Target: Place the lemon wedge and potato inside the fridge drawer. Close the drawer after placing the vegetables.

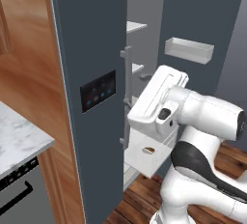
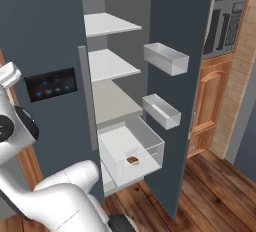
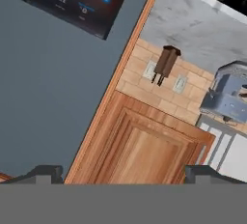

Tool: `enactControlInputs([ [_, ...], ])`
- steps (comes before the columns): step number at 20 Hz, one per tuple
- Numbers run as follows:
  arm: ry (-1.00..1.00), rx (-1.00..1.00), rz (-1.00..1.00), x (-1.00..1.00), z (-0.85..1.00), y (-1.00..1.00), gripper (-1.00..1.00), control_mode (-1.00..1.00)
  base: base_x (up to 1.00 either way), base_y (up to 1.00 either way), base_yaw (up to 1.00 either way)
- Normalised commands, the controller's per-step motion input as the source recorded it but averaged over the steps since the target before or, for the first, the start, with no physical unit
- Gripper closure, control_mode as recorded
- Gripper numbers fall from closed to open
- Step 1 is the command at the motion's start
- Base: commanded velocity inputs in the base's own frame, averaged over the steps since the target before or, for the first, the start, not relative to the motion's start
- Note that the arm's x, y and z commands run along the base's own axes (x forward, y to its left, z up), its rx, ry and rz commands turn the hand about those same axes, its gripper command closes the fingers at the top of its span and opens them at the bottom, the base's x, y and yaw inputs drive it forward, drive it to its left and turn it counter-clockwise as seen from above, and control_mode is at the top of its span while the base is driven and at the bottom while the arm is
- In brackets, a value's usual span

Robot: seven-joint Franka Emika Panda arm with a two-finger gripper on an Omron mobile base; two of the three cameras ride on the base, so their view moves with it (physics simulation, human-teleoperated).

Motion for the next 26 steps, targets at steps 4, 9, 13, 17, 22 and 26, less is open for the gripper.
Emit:
enactControlInputs([
  [4,0.59,-0.2,-0.25,-0.24,-0.54,0.0,-1.0,-1.0,0.0,0.0,0.0],
  [9,0.57,-0.16,-0.24,-0.28,-0.41,-0.28,-1.0,-1.0,0.0,0.0,0.0],
  [13,0.48,-0.15,-0.18,-0.05,-0.49,-0.36,-1.0,-1.0,0.0,0.0,0.0],
  [17,0.11,-0.01,-0.03,0.15,-0.48,-0.05,-1.0,-1.0,0.0,0.0,0.0],
  [22,0.0,0.0,-0.01,0.03,-0.24,0.0,-1.0,-1.0,0.0,0.0,0.0],
  [26,0.04,0.0,-0.09,0.0,-0.15,-0.01,-1.0,-1.0,0.0,0.0,0.0],
])
